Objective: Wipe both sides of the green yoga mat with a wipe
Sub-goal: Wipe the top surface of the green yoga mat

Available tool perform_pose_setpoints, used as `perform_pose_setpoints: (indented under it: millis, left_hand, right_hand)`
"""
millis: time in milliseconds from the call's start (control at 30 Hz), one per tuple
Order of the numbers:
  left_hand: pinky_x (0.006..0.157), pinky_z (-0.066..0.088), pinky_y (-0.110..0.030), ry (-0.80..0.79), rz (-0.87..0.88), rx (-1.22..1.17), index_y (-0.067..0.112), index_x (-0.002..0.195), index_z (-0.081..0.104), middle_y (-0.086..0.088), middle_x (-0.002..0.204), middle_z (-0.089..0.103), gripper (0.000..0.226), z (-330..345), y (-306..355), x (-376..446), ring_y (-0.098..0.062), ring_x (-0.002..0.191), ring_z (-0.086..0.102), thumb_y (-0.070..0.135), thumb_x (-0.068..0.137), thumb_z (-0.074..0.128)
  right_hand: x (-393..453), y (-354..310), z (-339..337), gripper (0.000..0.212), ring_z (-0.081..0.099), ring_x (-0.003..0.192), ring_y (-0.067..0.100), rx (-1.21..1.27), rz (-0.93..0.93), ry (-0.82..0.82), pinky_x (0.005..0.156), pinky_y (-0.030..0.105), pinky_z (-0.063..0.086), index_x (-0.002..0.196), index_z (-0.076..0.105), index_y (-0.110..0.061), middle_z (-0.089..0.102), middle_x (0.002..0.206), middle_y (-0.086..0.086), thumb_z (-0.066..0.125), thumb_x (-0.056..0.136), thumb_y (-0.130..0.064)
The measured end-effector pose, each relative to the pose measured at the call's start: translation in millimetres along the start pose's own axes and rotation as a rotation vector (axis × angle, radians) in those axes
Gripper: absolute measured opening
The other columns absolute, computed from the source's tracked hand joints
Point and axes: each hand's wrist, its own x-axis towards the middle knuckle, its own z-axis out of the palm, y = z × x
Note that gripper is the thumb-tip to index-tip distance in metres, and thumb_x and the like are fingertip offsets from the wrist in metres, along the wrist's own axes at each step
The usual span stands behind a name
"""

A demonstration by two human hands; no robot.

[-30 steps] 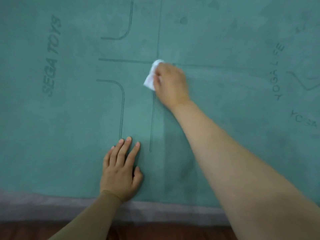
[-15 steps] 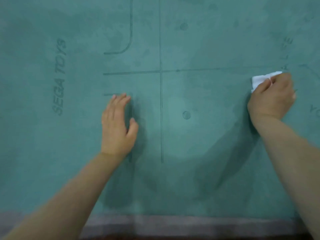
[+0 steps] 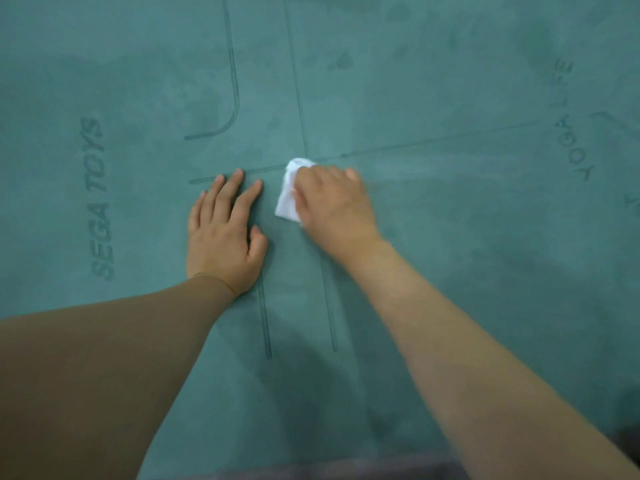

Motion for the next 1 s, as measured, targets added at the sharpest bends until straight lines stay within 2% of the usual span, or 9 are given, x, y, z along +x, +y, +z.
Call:
perform_pose_setpoints:
  millis: [133, 267, 367, 500, 567, 633, 833, 900, 1000]
  left_hand:
    - [0.121, 0.012, -0.044, 0.005, 0.0, -0.007, 0.018, 0.147, 0.042, -0.008, 0.158, 0.033, 0.064, -1.6, 1.3, 1.1, -0.029, 0.147, 0.023, 0.03, 0.084, 0.037]
    - [0.12, 0.012, -0.044, -0.004, -0.002, -0.005, 0.018, 0.146, 0.043, -0.009, 0.157, 0.033, 0.065, -2.6, 1.5, 2.3, -0.029, 0.147, 0.023, 0.03, 0.083, 0.037]
    - [0.121, 0.012, -0.044, -0.007, 0.002, -0.002, 0.017, 0.146, 0.043, -0.009, 0.157, 0.034, 0.065, -1.7, 0.8, 1.7, -0.03, 0.147, 0.025, 0.03, 0.083, 0.037]
    - [0.121, 0.012, -0.044, -0.011, 0.005, -0.02, 0.018, 0.147, 0.043, -0.009, 0.158, 0.033, 0.064, -1.1, -1.0, 2.3, -0.03, 0.147, 0.025, 0.034, 0.085, 0.036]
    - [0.121, 0.013, -0.046, -0.014, 0.003, -0.021, 0.018, 0.147, 0.043, -0.009, 0.158, 0.032, 0.064, -1.0, -1.9, 1.4, -0.03, 0.147, 0.024, 0.034, 0.086, 0.036]
    - [0.121, 0.013, -0.046, -0.017, 0.011, -0.006, 0.018, 0.147, 0.043, -0.01, 0.158, 0.033, 0.065, -1.3, -1.4, 3.0, -0.031, 0.147, 0.025, 0.032, 0.084, 0.038]
    - [0.122, 0.012, -0.045, -0.024, 0.0, 0.011, 0.018, 0.147, 0.042, -0.009, 0.158, 0.032, 0.066, -2.2, -0.5, 2.5, -0.03, 0.147, 0.024, 0.031, 0.082, 0.038]
    - [0.122, 0.011, -0.045, -0.028, 0.002, 0.005, 0.018, 0.148, 0.041, -0.009, 0.158, 0.031, 0.067, -2.4, -0.6, 2.9, -0.03, 0.148, 0.023, 0.031, 0.082, 0.038]
    - [0.122, 0.01, -0.045, -0.029, 0.001, 0.004, 0.017, 0.148, 0.04, -0.009, 0.158, 0.031, 0.066, -1.8, 0.1, 2.1, -0.03, 0.148, 0.022, 0.03, 0.083, 0.038]
  right_hand:
    - [-10.6, 119.7, -46.1, 0.031, 0.064, 0.087, 0.03, -0.212, 0.622, 0.031, 0.073, 0.037, 0.045, 0.095, 0.062, -0.018, 0.068, 0.091, 0.007, 0.044, 0.084, -0.041]
    - [-36.4, 182.0, -85.8, 0.033, 0.054, 0.111, 0.028, -0.258, 1.316, 0.294, 0.101, 0.04, 0.03, 0.115, 0.052, -0.014, 0.061, 0.116, 0.005, 0.035, 0.09, -0.029]
    - [-3.5, 116.0, -48.0, 0.025, 0.059, 0.097, 0.032, -0.136, 1.063, 0.245, 0.086, 0.04, 0.038, 0.103, 0.057, -0.012, 0.065, 0.101, 0.01, 0.042, 0.088, -0.025]
    - [-5.3, -29.6, -3.8, 0.014, 0.058, 0.064, 0.03, 0.026, 0.106, -0.062, 0.062, 0.039, 0.036, 0.082, 0.059, -0.013, 0.059, 0.07, 0.008, 0.049, 0.083, -0.022]
    - [-9.5, -30.8, -7.6, 0.012, 0.058, 0.062, 0.028, 0.056, -0.151, -0.166, 0.064, 0.037, 0.031, 0.082, 0.06, -0.013, 0.06, 0.069, 0.007, 0.051, 0.082, -0.021]
    - [-6.7, 26.7, -24.7, 0.006, 0.062, 0.062, 0.027, -0.088, -0.014, -0.145, 0.061, 0.035, 0.038, 0.081, 0.059, -0.017, 0.062, 0.069, 0.005, 0.056, 0.081, -0.023]
    - [-50.5, 168.5, -89.0, 0.032, 0.054, 0.11, 0.036, -0.291, 1.282, 0.183, 0.091, 0.043, 0.036, 0.115, 0.051, -0.008, 0.059, 0.117, 0.017, 0.035, 0.094, -0.026]
    - [-47.0, 133.1, -64.9, 0.033, 0.055, 0.1, 0.038, -0.26, 1.082, 0.14, 0.085, 0.045, 0.038, 0.11, 0.054, -0.004, 0.06, 0.109, 0.02, 0.036, 0.092, -0.025]
    - [-46.7, 45.6, -27.0, 0.014, 0.054, 0.075, 0.037, -0.043, 0.388, 0.016, 0.068, 0.043, 0.04, 0.095, 0.055, -0.003, 0.058, 0.084, 0.019, 0.05, 0.087, -0.013]
